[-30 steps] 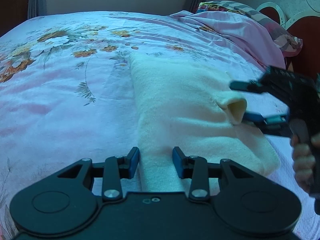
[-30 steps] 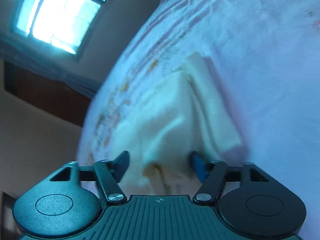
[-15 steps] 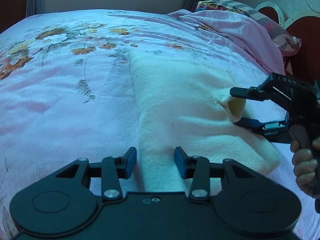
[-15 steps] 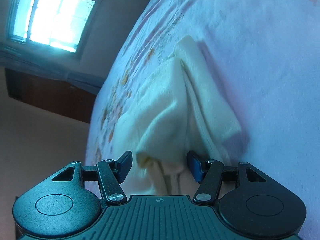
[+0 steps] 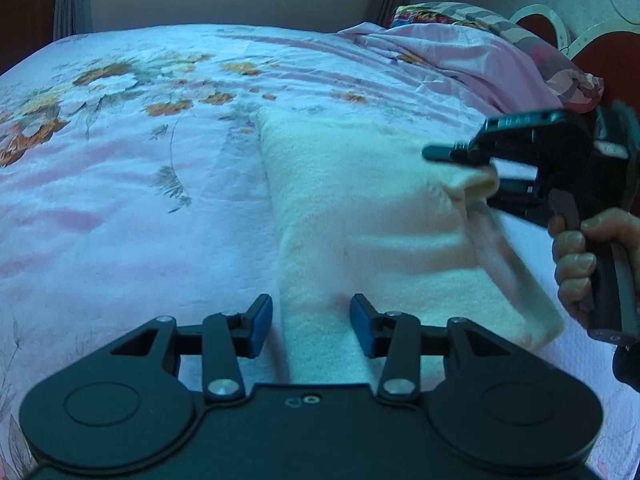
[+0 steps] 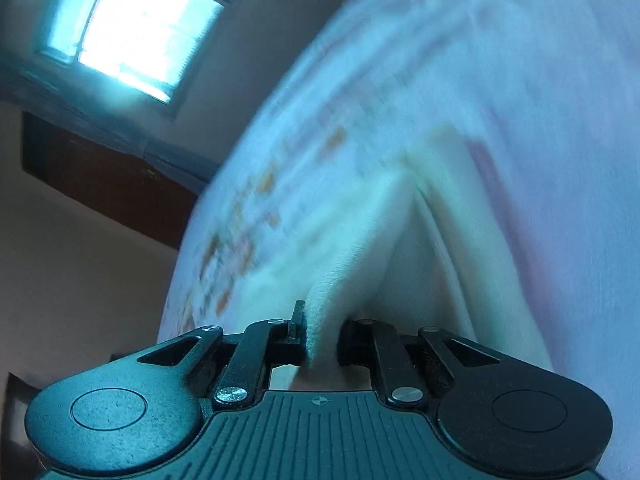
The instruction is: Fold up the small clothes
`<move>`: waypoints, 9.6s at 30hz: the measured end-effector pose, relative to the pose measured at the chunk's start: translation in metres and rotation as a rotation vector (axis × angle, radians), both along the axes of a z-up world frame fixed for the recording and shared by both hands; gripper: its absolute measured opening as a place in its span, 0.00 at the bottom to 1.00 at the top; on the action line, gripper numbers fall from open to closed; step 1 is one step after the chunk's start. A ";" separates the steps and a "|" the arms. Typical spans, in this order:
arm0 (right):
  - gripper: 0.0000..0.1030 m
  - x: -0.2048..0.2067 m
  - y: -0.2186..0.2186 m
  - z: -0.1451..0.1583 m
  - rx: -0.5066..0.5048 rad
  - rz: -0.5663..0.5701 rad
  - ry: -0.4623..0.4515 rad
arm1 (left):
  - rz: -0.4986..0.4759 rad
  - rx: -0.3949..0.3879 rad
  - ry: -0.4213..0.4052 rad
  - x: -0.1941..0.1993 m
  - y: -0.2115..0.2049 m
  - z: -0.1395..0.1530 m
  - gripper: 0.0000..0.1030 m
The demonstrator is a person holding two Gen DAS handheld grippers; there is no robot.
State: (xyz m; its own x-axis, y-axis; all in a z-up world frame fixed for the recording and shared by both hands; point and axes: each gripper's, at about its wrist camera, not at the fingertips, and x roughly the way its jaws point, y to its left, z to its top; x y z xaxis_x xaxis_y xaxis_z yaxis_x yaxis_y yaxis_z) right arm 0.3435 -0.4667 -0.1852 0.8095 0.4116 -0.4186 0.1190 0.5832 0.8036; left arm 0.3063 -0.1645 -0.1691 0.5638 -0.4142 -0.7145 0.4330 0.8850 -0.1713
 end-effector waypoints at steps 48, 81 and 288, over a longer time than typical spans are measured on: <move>0.19 0.033 0.008 -0.018 0.055 0.180 0.049 | -0.025 0.012 -0.019 -0.003 0.001 -0.003 0.40; 0.36 0.033 0.007 -0.009 -0.075 0.214 0.177 | -0.474 0.313 -0.179 -0.066 -0.072 -0.009 0.41; 0.37 0.025 0.029 -0.003 -0.775 0.041 0.154 | 0.046 0.025 0.062 0.121 -0.093 -0.003 0.72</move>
State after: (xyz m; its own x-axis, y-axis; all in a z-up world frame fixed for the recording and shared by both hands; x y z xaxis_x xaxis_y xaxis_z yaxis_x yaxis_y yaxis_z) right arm 0.3687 -0.4372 -0.1880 0.7099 -0.0150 -0.7042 0.1624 0.9763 0.1430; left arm 0.4271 -0.2572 -0.1722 0.5364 -0.3705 -0.7583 0.3809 0.9081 -0.1742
